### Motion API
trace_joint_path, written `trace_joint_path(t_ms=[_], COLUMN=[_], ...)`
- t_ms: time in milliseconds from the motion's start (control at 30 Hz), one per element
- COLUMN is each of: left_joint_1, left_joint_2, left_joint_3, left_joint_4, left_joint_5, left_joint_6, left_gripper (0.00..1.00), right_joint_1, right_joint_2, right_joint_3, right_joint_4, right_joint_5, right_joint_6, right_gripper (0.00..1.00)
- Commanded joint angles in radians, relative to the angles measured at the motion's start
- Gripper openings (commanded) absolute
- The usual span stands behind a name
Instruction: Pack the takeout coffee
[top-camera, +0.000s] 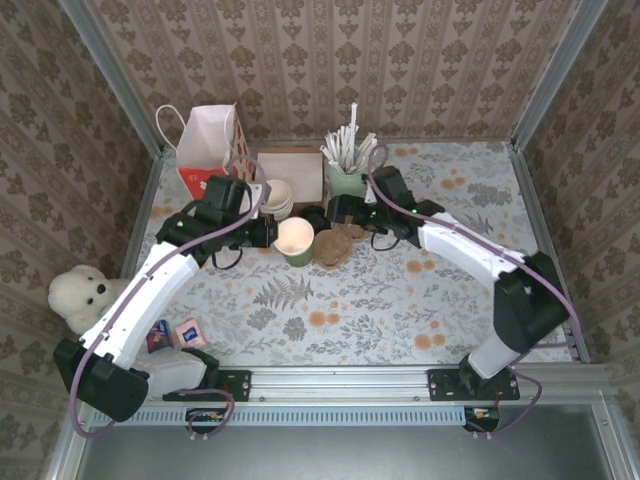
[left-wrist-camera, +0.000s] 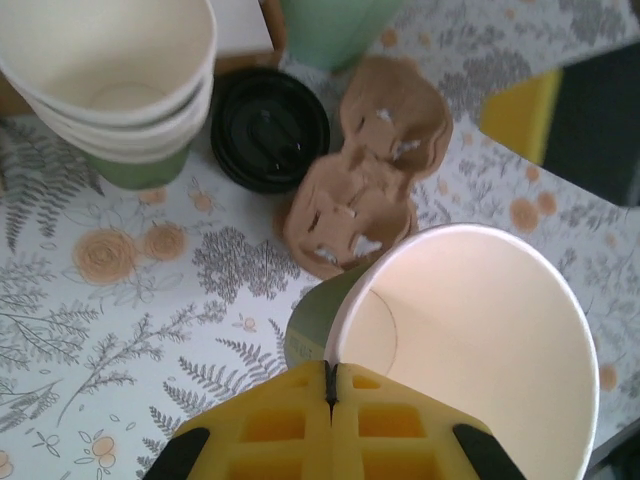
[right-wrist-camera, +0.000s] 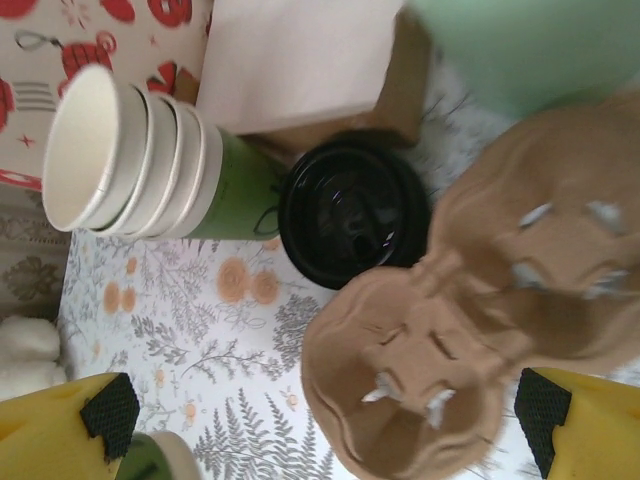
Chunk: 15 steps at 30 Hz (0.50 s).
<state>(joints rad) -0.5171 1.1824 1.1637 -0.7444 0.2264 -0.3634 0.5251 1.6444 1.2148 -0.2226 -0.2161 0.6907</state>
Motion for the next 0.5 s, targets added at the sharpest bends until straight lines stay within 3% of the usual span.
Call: trace_joint_path(t_ms=[0,267,467], left_joint_1=[-0.028,-0.108,-0.143], left_joint_2=[-0.023,-0.035,-0.035], left_joint_3=[-0.069,-0.186,-0.256], left_joint_4=[0.102,0.145,0.215], left_joint_5=[0.041,0.028,-0.001], left_joint_6=[0.061,0.129,0.130], left_gripper=[0.00,0.00,0.00], right_joint_1=[0.025,0.052,0.052], right_joint_2=[0.104,0.261,0.270], right_joint_3=[0.068,0.081,0.089], right_joint_4=[0.047,0.156,0.041], right_joint_5=[-0.100,-0.189,-0.025], right_joint_6=[0.086,0.222,0.216], right_gripper=[1.00,1.00,1.00])
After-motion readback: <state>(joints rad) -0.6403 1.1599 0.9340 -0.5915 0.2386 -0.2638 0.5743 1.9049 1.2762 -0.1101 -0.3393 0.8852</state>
